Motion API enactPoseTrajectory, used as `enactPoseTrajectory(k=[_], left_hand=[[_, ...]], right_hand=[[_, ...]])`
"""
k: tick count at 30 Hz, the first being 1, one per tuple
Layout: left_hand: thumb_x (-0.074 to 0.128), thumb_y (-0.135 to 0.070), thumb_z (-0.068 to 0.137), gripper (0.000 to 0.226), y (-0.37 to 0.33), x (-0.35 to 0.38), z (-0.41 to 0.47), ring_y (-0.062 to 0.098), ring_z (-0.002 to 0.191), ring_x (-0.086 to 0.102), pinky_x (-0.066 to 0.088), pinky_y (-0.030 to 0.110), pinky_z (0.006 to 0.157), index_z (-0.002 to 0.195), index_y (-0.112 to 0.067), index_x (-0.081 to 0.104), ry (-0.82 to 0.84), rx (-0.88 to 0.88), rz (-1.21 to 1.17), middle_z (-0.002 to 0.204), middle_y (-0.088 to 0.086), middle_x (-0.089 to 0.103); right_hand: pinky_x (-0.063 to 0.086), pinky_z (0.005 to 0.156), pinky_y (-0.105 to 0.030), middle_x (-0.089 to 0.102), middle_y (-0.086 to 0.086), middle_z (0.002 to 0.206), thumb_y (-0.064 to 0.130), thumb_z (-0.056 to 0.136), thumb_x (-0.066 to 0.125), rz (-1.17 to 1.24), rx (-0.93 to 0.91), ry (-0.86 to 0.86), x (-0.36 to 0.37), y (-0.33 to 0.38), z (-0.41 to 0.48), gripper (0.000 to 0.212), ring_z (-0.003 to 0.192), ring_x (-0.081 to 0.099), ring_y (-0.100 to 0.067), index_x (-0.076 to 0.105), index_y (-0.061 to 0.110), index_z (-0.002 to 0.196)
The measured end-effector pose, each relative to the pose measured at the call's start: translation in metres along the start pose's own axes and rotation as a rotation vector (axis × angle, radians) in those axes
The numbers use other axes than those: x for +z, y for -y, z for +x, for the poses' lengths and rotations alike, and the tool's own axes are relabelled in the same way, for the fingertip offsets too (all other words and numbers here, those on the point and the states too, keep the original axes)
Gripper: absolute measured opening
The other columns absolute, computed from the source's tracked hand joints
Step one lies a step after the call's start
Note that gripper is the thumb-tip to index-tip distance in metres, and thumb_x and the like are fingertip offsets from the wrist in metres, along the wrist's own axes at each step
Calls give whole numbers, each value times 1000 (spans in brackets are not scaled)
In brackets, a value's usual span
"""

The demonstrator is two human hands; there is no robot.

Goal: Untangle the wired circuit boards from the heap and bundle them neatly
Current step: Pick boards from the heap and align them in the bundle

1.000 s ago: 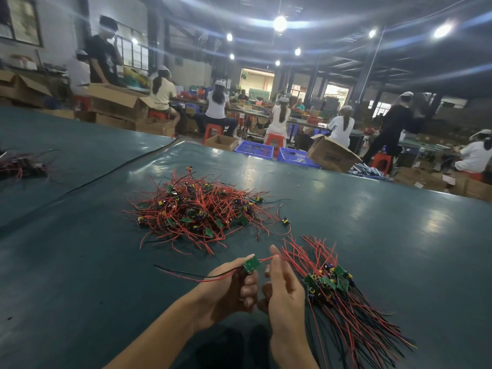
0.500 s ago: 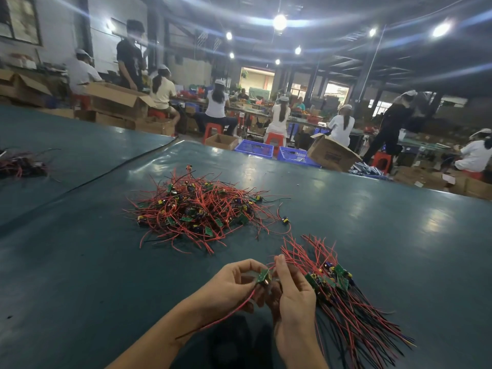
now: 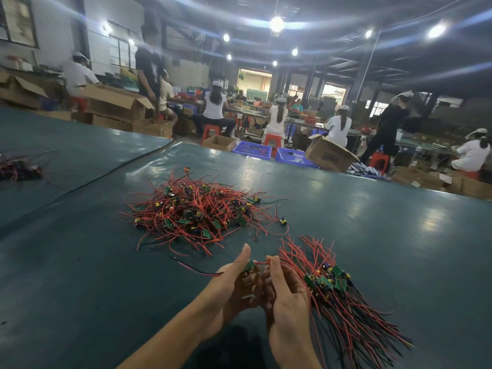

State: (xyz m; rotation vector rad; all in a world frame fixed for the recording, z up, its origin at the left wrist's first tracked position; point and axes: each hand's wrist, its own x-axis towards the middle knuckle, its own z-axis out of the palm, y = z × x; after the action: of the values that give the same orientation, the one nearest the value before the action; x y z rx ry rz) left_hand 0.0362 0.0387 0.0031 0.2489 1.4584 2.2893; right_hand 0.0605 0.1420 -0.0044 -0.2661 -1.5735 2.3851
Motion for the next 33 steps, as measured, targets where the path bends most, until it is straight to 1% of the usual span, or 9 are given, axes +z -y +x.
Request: enactPoseTrajectory(k=[2, 6, 8, 12, 17, 20, 23, 28, 33], left_hand=[[59, -64, 73, 51, -2, 1, -2, 20, 79, 66, 51, 30, 76, 81, -18, 78, 15, 34, 93, 89, 14, 72], [60, -60, 74, 44, -6, 2, -5, 12, 60, 60, 46, 20, 57, 63, -19, 72, 27, 116, 195, 69, 5, 68], [60, -56, 75, 41, -5, 2, -3, 13, 56, 58, 45, 21, 56, 61, -19, 69, 7, 152, 234, 64, 6, 65], [59, -43, 83, 32, -3, 0, -2, 13, 57, 58, 45, 21, 55, 64, -18, 66, -5, 216, 283, 63, 4, 63], [58, -19, 95, 40, 4, -9, 5, 9, 52, 52, 43, 19, 55, 55, -19, 62, -24, 302, 441, 54, -2, 57], [61, -29, 90, 40, 6, -11, 6, 12, 50, 50, 41, 22, 58, 52, -19, 57, -1, 360, 543, 50, -1, 55], [60, -42, 80, 40, 3, -12, 6, 16, 49, 49, 42, 25, 58, 53, -13, 55, 25, 380, 552, 49, 2, 52], [60, -42, 79, 44, -1, -12, 4, 16, 46, 45, 41, 27, 57, 49, -11, 51, 52, 402, 569, 46, 4, 48], [61, -38, 79, 44, 0, -11, 4, 17, 48, 47, 42, 29, 59, 51, -5, 50, 30, 381, 514, 48, 7, 50]], right_hand=[[59, 61, -34, 76, -14, 84, 46, 64, 73, -16, -5, -29, 0, 0, 0, 31, 79, 74, -30, 78, 18, 78], [58, 58, -32, 74, -9, 76, 44, 67, 73, -40, 1, -90, -1, 0, 1, 25, 73, 73, -28, 78, 21, 74], [58, 57, -33, 75, -12, 80, 42, 72, 72, -48, 2, -104, 0, 0, 0, 22, 76, 72, -32, 78, 21, 75], [62, 71, -39, 76, -10, 82, 40, 78, 66, -122, -34, -19, 3, 2, -3, 21, 79, 74, -26, 80, 24, 78], [57, 54, -27, 75, -9, 73, 24, 91, 63, -126, 30, -63, 4, 2, -1, 26, 65, 72, -19, 80, 21, 72], [41, 39, -20, 57, 4, 51, 26, 91, 64, -95, 78, -147, -1, 4, 6, 22, 40, 51, -7, 80, 16, 79], [27, 33, -16, 37, 8, 47, 26, 93, 64, -36, 66, -248, -13, 8, 18, 24, 36, 28, -2, 79, 17, 77], [22, 31, -14, 36, 9, 49, 19, 95, 63, 102, -19, -362, -29, 15, 33, 18, 35, 23, 0, 75, 10, 86], [25, 32, -14, 40, 10, 53, 24, 95, 61, 131, -53, -330, -28, 17, 29, 20, 37, 25, -1, 75, 14, 85]])
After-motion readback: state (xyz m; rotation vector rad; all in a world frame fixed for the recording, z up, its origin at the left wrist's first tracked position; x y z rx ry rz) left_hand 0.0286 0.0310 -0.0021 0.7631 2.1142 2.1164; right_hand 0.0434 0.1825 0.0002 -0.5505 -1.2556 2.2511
